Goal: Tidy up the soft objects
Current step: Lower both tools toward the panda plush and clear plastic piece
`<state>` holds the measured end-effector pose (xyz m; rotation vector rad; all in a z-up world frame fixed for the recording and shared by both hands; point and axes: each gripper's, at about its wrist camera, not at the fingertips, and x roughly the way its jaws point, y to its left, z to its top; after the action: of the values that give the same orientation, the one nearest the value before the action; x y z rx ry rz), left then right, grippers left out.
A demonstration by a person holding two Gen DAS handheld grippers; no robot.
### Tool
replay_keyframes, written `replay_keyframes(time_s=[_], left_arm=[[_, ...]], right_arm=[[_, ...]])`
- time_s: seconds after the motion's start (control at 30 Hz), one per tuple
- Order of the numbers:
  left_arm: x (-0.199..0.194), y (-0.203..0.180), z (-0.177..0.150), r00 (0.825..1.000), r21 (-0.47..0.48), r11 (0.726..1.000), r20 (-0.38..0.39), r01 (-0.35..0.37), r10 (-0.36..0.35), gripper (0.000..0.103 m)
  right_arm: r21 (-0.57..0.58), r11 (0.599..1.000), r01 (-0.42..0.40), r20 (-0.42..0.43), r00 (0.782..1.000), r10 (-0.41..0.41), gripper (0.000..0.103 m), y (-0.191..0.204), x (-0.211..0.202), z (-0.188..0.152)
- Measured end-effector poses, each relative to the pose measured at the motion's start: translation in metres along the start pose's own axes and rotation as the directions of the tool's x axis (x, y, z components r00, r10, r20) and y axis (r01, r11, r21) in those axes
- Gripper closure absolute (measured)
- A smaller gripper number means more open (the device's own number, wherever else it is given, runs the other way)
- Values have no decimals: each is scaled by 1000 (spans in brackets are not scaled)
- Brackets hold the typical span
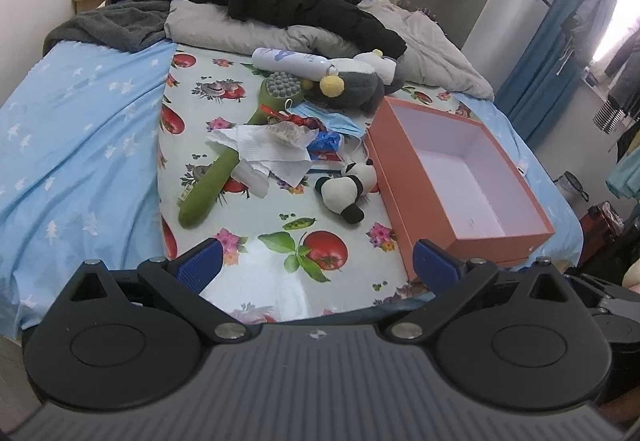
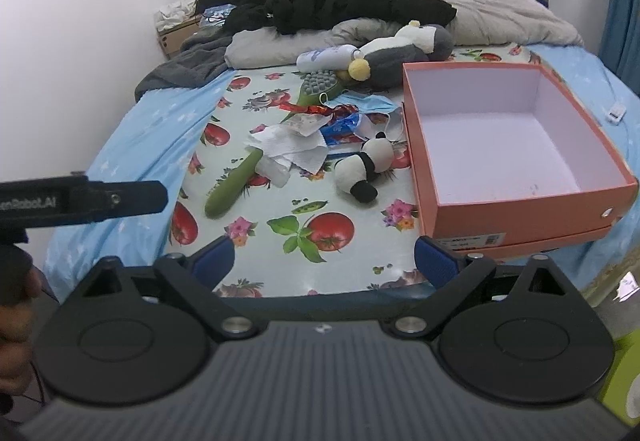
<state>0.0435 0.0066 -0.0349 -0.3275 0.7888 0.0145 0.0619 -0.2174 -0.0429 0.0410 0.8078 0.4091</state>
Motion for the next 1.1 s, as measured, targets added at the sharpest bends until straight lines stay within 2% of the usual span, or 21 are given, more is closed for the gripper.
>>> replay_keyframes(time_s=[0.4, 0.47, 0.6, 0.83, 1.0, 1.1], left_arm=[[69, 23, 25, 997, -59, 998, -72, -17, 13, 1], [82, 28, 29, 997, -75, 997, -82, -20, 14, 1], [114, 40, 39, 994, -108, 994, -112, -14, 2, 2], [179, 56, 55, 985, -121, 992, -169, -39, 19, 8], [220, 72, 67, 981, -113, 992, -191, -64, 41, 13], [242, 80, 75, 977, -100, 992, -206, -78, 56, 18]], right_arm=[[42, 999, 9, -74, 997, -6, 6, -8, 61, 21], [34, 999, 11, -91, 996, -8, 17, -6, 73, 25], [23, 1000, 16, -130, 991, -13, 22, -3, 99, 34], [40, 999, 12, -152, 988, -6, 21, -9, 139, 46], [45, 999, 30, -198, 980, -20, 21, -12, 177, 53], [51, 999, 5, -218, 976, 6, 22, -12, 197, 59]])
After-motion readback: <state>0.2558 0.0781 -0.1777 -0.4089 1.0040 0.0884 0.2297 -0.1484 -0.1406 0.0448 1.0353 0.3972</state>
